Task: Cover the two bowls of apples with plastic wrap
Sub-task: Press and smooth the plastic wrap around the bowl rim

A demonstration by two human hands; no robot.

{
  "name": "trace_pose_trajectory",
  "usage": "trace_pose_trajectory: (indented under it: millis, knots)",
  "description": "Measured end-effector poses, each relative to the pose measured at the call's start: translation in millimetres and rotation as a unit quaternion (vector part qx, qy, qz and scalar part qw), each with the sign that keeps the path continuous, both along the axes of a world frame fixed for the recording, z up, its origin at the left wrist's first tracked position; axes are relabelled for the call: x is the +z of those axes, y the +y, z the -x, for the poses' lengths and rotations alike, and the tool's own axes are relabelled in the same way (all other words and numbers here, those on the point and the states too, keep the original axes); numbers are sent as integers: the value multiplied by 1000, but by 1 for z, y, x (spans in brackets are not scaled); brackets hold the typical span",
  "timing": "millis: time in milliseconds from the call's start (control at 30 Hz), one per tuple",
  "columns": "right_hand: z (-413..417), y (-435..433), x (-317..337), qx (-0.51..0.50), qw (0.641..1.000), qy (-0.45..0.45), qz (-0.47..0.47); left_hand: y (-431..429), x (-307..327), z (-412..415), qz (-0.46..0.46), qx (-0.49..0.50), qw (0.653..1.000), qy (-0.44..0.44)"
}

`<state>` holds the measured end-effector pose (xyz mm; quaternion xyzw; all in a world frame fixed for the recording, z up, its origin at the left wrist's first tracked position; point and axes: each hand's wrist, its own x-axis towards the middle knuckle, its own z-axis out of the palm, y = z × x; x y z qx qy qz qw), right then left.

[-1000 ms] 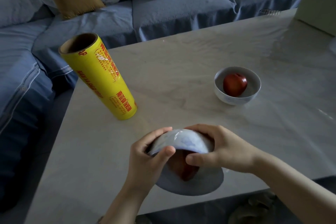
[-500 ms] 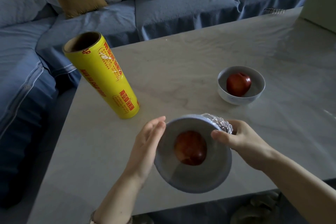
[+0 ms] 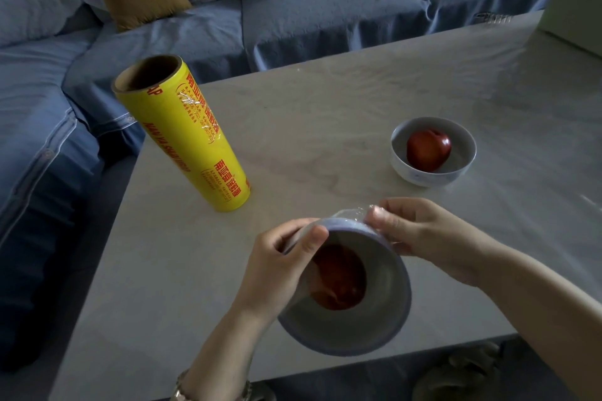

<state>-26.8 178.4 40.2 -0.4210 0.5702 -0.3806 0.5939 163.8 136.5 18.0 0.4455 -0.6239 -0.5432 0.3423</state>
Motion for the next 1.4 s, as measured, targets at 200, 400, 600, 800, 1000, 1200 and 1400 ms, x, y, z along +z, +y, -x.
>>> trace_pose_trajectory:
  millis: [200, 400, 600, 800, 1000, 1200, 1400]
  knots:
    - [3, -3, 5, 44, 997, 38, -44, 3, 5, -4, 9, -27, 999, -16]
    - [7, -3, 3, -49, 997, -58, 29, 4, 8, -7, -6, -72, 997, -39]
    - [0, -3, -7, -89, 973, -210, 34, 6, 9, -6, -3, -113, 992, -56]
    - [-15, -6, -11, -150, 984, -65, 72, 11, 9, -6, -11, -159, 986, -47]
    - [-20, -4, -17, -131, 991, 7, 25, 17, 11, -8, 50, -150, 987, -11]
    - [-21, 2, -20, -104, 992, 60, -27, 23, 6, -8, 82, -119, 989, 4]
    - [-13, 2, -20, -46, 993, 99, -52, 25, 3, -8, 69, -98, 993, 2]
